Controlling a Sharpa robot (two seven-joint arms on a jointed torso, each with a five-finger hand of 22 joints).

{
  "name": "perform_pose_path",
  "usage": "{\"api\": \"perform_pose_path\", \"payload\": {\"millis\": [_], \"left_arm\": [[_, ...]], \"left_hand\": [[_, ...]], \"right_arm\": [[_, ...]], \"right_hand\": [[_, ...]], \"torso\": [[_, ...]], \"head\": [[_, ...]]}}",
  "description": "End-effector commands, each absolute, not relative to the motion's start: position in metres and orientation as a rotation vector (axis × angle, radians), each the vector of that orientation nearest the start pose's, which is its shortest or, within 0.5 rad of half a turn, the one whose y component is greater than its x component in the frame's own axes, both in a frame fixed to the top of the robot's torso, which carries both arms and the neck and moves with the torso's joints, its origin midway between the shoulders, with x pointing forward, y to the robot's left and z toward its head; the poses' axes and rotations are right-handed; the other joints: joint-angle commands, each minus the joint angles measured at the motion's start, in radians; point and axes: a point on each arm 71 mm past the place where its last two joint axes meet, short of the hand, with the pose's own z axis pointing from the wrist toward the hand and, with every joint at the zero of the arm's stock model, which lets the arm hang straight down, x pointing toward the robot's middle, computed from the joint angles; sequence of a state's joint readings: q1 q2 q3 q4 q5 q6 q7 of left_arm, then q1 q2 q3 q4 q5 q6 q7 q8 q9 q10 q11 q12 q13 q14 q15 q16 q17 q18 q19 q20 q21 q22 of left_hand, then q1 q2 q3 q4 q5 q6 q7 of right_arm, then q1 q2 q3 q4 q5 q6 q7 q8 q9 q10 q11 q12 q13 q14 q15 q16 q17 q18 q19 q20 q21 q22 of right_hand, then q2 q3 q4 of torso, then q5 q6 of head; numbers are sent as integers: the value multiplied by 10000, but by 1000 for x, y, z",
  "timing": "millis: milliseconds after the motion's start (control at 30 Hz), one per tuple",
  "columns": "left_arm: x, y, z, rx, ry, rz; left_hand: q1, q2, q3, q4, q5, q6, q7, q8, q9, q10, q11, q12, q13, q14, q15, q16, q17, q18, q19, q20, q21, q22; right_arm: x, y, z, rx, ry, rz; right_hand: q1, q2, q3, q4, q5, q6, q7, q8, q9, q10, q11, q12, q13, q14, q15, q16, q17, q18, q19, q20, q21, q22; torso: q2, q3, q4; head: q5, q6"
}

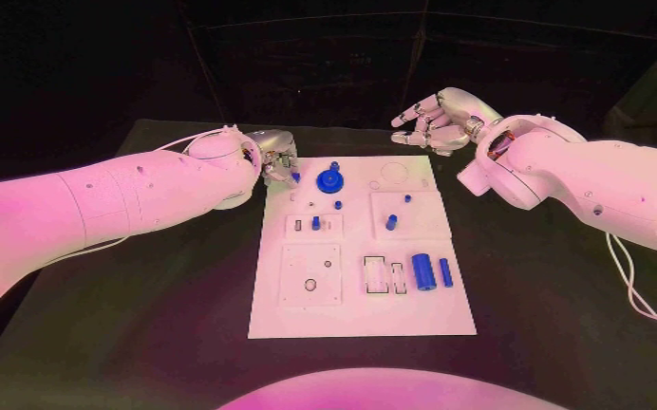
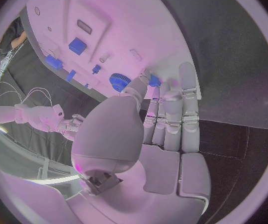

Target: Assemble the parts on the task board

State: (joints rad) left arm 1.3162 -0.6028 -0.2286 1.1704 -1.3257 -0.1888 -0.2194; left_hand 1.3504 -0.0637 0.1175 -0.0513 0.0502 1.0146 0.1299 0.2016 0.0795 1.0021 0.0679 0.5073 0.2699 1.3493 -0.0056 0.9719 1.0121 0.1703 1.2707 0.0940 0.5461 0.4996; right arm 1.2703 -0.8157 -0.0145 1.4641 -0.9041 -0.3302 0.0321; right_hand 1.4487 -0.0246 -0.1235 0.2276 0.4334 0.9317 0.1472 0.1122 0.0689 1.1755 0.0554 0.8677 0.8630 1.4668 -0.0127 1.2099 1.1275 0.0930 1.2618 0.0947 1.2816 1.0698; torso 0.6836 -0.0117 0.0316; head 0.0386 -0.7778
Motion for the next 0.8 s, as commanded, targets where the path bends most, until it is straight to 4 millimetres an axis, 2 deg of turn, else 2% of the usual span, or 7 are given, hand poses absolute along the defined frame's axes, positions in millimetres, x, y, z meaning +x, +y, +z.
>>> {"api": "perform_pose_path", "payload": {"millis": [33,333,500,600,800], "left_arm": [[548,193,-218,1150,19117,-3623],[551,190,-219,1250,19320,-3536],[551,188,-220,1307,19394,-3532],[551,188,-220,1324,19448,-3507],[552,189,-221,1363,19502,-3516]], "left_hand": [[61,-30,-49,-33,-28,14,-26,57,4,-48,-31,50,14,-18,-47,29,8,113,73,-29,-51,-16],[107,97,-24,-16,-27,83,-74,82,0,-42,-73,164,55,-33,-71,98,68,113,64,-47,-67,-13],[151,184,-1,-14,-27,169,-107,116,2,-9,-105,258,89,-13,-94,201,156,115,71,-65,-66,-4],[281,394,120,-31,-28,321,-159,184,20,20,-147,321,107,0,-126,272,216,120,83,-88,-59,8],[536,930,471,-41,-35,584,-230,292,50,87,-221,358,105,-12,-185,316,257,122,82,-139,-47,31]], "right_arm": [[512,-204,-143,2939,16357,9866],[512,-204,-143,2935,16359,9873],[512,-203,-143,2930,16363,9880],[512,-204,-143,2934,16366,9875],[512,-204,-143,2937,16366,9869]], "right_hand": [[50,48,30,31,35,-31,6,63,-3,-45,22,35,9,159,-55,-38,9,130,-39,-20,-38,-2],[50,48,30,31,35,-31,6,63,-3,-45,22,35,9,159,-55,-38,9,130,-39,-20,-38,-2],[50,48,30,31,35,-31,6,63,-3,-45,22,35,9,159,-55,-38,9,130,-39,-20,-38,-2],[50,48,30,31,35,-31,6,63,-3,-45,22,35,9,159,-55,-38,9,130,-39,-20,-38,-2],[51,51,31,35,41,-30,6,66,-3,-38,22,48,19,160,-55,-40,9,130,-39,-20,-40,-3]], "torso": [[11,9,-20],[1,6,4],[4,2,-3],[3,8,-14],[-4,5,7]], "head": [[11,-6],[-14,-31],[-8,-31],[-19,-37],[-38,-44]]}}
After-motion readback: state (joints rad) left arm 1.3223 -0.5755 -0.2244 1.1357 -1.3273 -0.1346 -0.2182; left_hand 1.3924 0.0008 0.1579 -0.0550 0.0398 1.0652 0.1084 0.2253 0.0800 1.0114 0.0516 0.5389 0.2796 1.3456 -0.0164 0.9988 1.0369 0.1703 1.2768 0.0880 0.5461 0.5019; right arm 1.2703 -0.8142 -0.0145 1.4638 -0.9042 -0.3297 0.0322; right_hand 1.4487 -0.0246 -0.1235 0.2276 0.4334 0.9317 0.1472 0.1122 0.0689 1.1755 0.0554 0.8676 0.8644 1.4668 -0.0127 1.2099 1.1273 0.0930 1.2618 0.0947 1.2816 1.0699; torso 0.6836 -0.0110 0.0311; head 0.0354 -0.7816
